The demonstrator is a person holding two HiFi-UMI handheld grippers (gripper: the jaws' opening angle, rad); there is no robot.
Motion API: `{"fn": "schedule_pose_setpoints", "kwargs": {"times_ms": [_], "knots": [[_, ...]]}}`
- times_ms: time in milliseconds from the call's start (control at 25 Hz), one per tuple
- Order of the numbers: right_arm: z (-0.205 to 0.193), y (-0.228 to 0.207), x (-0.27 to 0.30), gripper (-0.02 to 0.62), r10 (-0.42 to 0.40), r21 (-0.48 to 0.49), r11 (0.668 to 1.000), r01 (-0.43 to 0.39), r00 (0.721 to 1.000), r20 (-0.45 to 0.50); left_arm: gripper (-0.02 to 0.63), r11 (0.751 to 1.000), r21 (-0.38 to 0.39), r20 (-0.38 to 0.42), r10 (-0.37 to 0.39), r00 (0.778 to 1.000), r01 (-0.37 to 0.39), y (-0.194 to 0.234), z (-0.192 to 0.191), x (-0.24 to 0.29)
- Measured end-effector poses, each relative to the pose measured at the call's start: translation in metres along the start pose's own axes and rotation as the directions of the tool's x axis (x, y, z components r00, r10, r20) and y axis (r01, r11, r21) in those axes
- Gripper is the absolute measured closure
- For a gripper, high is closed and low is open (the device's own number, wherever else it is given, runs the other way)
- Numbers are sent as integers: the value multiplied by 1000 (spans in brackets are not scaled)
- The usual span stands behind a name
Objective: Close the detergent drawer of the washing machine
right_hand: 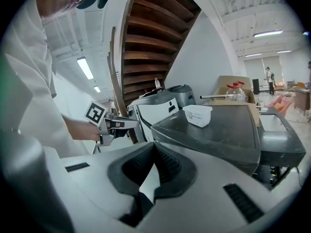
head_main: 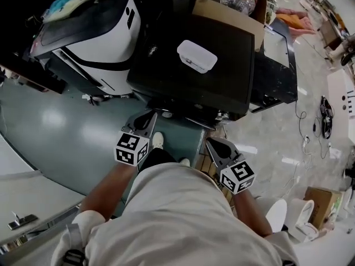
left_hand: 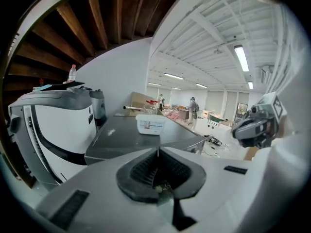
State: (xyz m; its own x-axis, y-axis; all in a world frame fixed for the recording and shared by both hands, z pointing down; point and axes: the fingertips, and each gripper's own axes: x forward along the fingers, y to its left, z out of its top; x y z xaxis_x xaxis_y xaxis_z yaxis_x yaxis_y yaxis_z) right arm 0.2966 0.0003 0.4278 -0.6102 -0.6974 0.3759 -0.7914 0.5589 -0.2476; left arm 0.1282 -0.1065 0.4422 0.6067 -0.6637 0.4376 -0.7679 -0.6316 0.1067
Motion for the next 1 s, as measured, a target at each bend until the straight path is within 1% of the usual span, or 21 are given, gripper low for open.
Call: {"fn": "schedule_pose_setpoints", "kwargs": {"times_ms": [120, 280, 400, 760, 1000], "knots": [[-7, 5, -8, 591, 25, -8, 1000, -25, 1000, -1, 604, 998, -14, 4, -57, 998, 57, -34, 2, -16], [-11, 15, -14, 591, 57, -23, 998, -57, 998, 1, 607, 990, -38, 3, -135, 991, 135, -72, -2, -35], [-9, 23, -18, 591, 73, -36, 997, -73, 997, 8, 608, 986, -36, -7, -166, 986, 165, -89, -7, -44], [-11, 37, -32, 591, 100, -73, 993, -98, 995, 21, 609, 983, -47, -12, -179, 984, 178, -108, -18, -58], [-9, 46, -38, 591, 129, -89, 988, -125, 991, 39, 609, 988, -47, -18, -150, 988, 149, -109, -26, -61]]}}
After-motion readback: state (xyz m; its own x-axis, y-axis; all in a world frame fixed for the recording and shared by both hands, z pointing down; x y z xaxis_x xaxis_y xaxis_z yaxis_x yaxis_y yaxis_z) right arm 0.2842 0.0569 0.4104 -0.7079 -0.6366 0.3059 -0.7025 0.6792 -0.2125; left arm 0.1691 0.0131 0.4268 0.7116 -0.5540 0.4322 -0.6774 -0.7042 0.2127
